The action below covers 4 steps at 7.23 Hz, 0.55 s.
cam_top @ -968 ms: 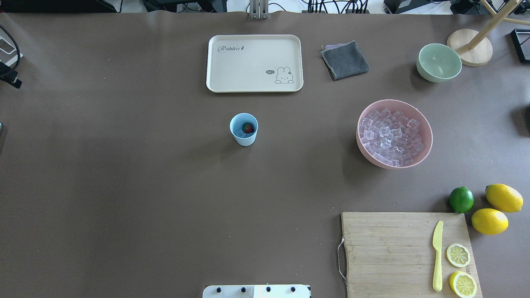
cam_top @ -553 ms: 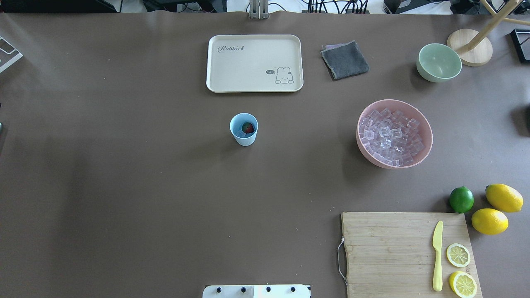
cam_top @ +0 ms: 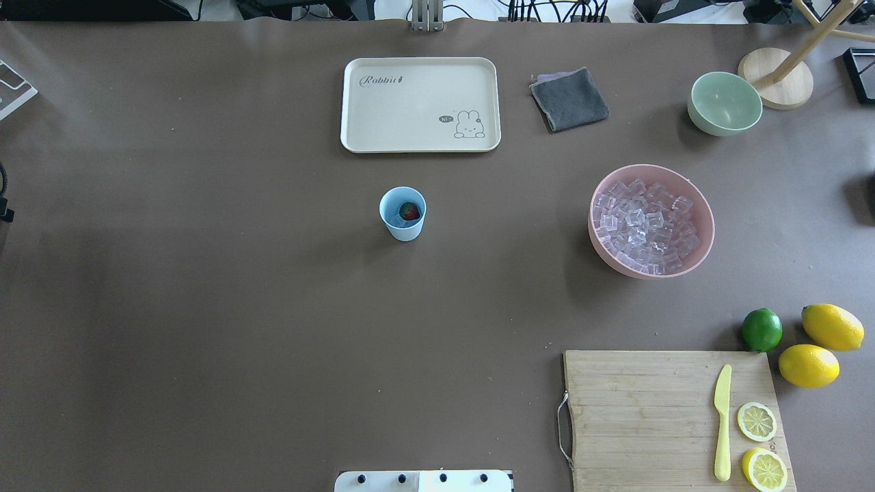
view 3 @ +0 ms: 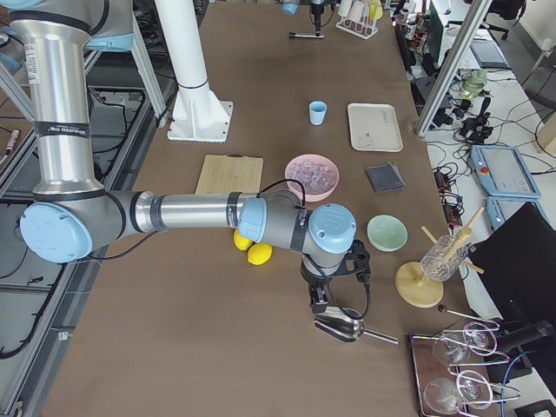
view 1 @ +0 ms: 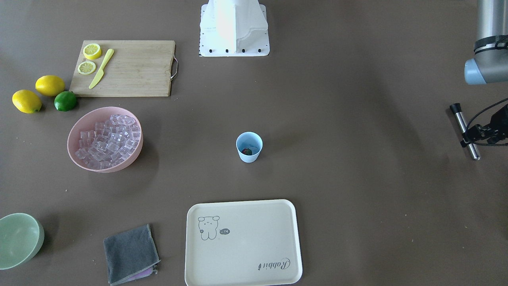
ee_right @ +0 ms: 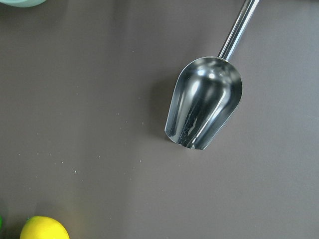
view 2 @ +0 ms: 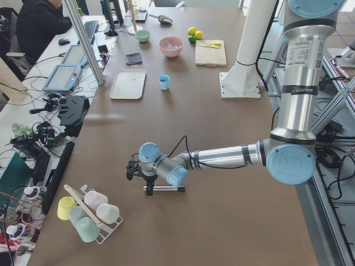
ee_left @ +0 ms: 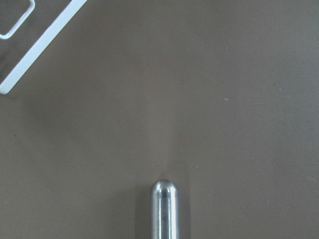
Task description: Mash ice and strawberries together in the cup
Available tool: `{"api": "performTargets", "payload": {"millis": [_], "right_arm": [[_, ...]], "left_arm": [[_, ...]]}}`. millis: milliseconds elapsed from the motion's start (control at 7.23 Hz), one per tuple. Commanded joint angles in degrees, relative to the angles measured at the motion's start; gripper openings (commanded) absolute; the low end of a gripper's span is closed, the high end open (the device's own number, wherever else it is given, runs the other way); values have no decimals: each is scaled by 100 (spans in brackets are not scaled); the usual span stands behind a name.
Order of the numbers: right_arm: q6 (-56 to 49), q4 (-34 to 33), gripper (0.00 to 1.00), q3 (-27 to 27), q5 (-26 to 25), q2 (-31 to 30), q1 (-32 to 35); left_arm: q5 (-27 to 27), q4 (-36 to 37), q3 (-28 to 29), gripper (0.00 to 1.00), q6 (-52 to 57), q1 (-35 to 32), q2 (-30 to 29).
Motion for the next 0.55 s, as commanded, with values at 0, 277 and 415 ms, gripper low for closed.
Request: {"api": "performTargets", "payload": {"millis": [0, 277, 415], "right_arm": [[-25, 0, 100, 68, 16, -55, 8], [-16, 0, 100, 166, 7, -161, 8], [-16, 0, 99, 166, 16, -152, -1]], "left_arm": [[99, -148, 62, 98, -49, 125, 69], [99, -709, 412, 82, -31, 134, 95], [99, -729, 396, 32, -5, 134, 95]]}}
